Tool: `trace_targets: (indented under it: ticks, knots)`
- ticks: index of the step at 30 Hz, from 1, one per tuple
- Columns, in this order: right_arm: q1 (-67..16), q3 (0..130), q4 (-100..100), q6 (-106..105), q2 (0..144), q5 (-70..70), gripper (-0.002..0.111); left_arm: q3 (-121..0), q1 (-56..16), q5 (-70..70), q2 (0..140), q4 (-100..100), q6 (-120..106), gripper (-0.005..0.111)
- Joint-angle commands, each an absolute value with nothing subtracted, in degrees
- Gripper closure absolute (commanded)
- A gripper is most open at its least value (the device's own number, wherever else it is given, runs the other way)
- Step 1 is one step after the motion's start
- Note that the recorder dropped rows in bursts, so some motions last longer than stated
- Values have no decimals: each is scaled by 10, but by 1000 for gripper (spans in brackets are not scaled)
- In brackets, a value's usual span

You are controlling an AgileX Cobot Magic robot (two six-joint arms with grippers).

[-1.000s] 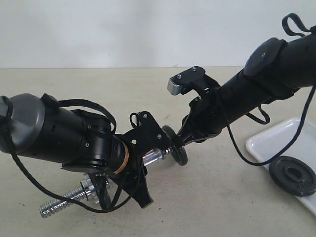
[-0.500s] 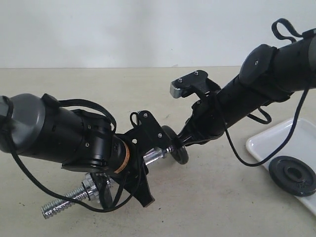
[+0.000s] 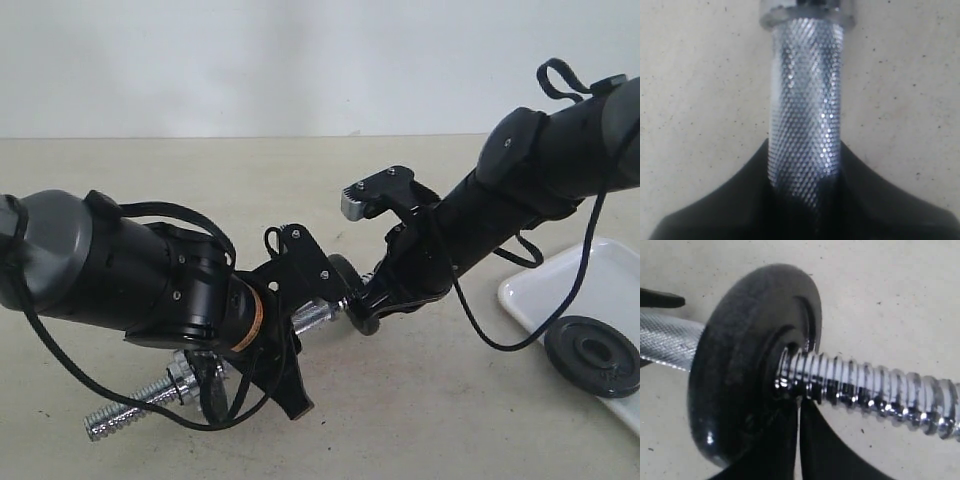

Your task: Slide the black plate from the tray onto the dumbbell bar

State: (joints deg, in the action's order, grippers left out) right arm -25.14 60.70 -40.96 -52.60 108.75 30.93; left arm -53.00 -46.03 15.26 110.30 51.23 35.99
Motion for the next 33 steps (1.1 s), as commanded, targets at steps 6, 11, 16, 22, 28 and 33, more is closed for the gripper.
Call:
trace_targets:
  ticks: [6,11,16,22,28,33]
  knots:
    - [-252,607,-524,-640,1086,361,108,-534,-463,135,1091,540,390,103]
    - [-252,607,-523,-640,1086,360,108,-534,-463,135,1091,540,390,103]
    - [-252,607,-523,-640,1086,368,108,-534,-463,135,1091,540,390,103]
    - [-252,607,-543,-671,1086,405,108,-534,-463,135,1091,540,390,103]
    - [-252,607,-550,-681,1085,407,108,-534,-463,136,1091,540,390,103]
    - [-252,607,-508,-648,1064,371,108,-534,-463,138,1091,540,390,103]
